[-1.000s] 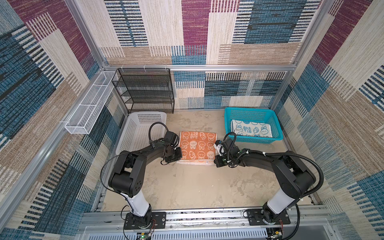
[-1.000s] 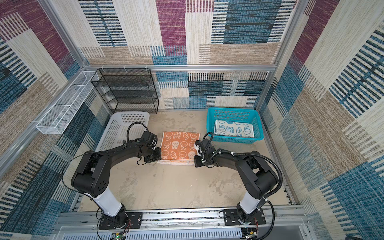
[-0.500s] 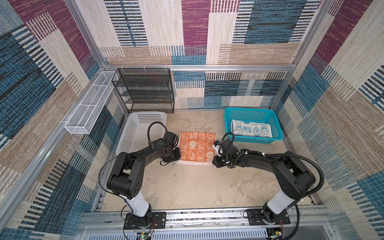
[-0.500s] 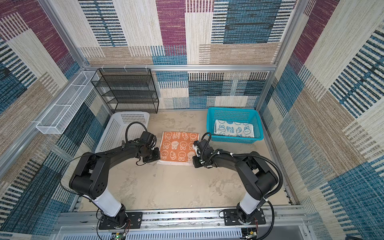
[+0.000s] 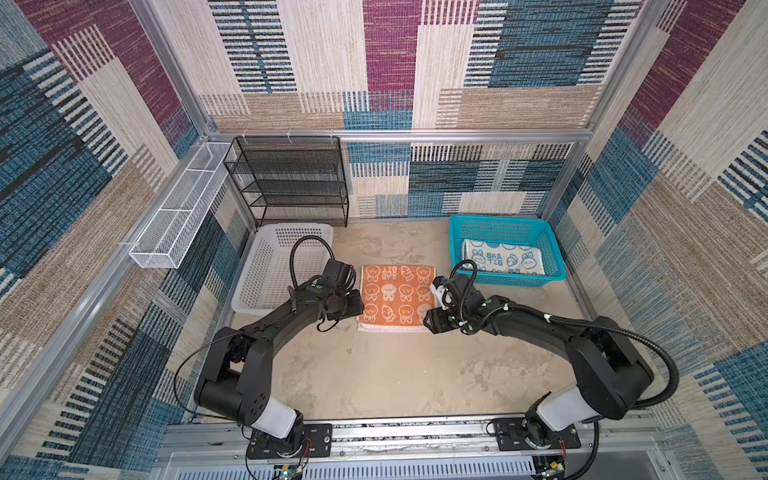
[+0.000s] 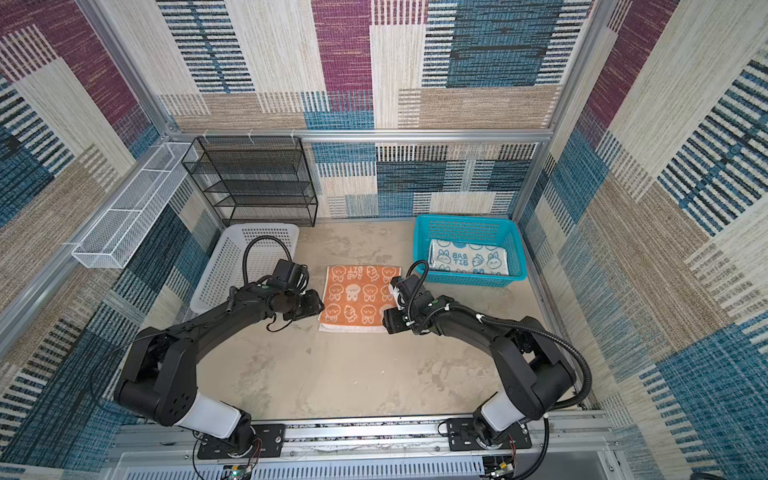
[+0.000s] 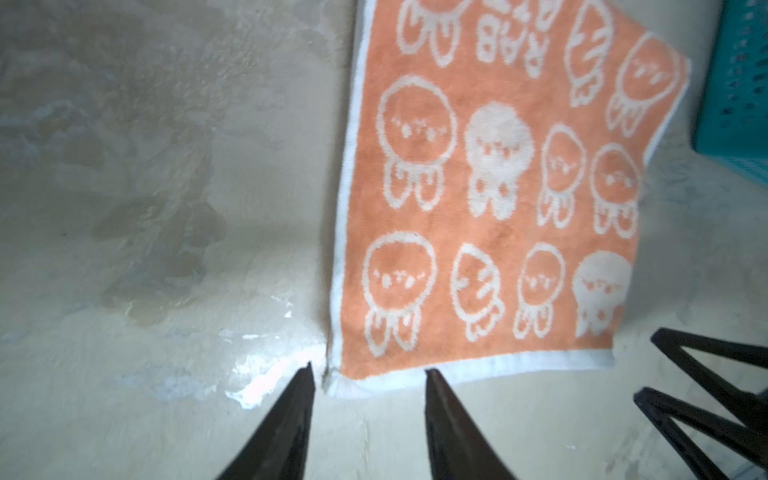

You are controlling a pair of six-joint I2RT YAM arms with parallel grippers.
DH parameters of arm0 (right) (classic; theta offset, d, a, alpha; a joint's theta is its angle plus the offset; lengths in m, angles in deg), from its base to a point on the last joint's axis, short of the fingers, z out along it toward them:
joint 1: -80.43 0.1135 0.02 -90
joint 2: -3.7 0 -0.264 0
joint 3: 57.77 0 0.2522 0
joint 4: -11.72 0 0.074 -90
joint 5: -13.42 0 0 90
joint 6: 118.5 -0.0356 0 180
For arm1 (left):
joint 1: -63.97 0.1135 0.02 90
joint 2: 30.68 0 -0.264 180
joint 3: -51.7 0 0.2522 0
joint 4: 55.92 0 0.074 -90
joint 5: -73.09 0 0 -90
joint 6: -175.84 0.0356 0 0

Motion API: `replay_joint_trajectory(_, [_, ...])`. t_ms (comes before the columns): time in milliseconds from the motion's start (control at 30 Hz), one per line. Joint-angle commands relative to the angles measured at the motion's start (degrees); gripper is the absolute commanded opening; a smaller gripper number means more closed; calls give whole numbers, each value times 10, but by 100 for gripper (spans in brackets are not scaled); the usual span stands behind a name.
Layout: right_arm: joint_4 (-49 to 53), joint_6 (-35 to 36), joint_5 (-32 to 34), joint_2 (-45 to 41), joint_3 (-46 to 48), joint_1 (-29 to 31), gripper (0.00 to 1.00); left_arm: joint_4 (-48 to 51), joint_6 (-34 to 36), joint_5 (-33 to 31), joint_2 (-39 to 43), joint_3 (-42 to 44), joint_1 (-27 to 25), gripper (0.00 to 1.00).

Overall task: Fold and stack the towels
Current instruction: 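Open both grippers and release the folded orange towel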

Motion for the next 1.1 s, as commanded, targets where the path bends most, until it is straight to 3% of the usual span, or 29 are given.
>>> replay_joint_trajectory(0, [-5,-6,-19,-28,-8,0,85,-36,-5,-7,35,7,-8,87])
replay_joint_trajectory(67, [-30,-14,-48,-33,-4,0,95,-68,-16,2,48,19,-9,99])
replay_joint_trajectory(133, [-56,-25,-72,-28,1,1,100,-107,-38,24,45,34,-9,99])
replay_joint_trajectory(267, [-124,-52,-133,0,25,0,99,-158,-90,96,-3,36,-9,99])
replay_joint_trajectory(400, [-175,-65,-168,22,54,1,99,-190,-117,129,-50,37,-12,99])
replay_joint_trajectory(767, [-181,-50,-152,63,95,1,99,-207,-110,128,-99,81,-18,99])
replay_joint_trajectory(1067, [-142,-36,-124,47,114,1,99,-122,-74,67,-26,111,-19,99])
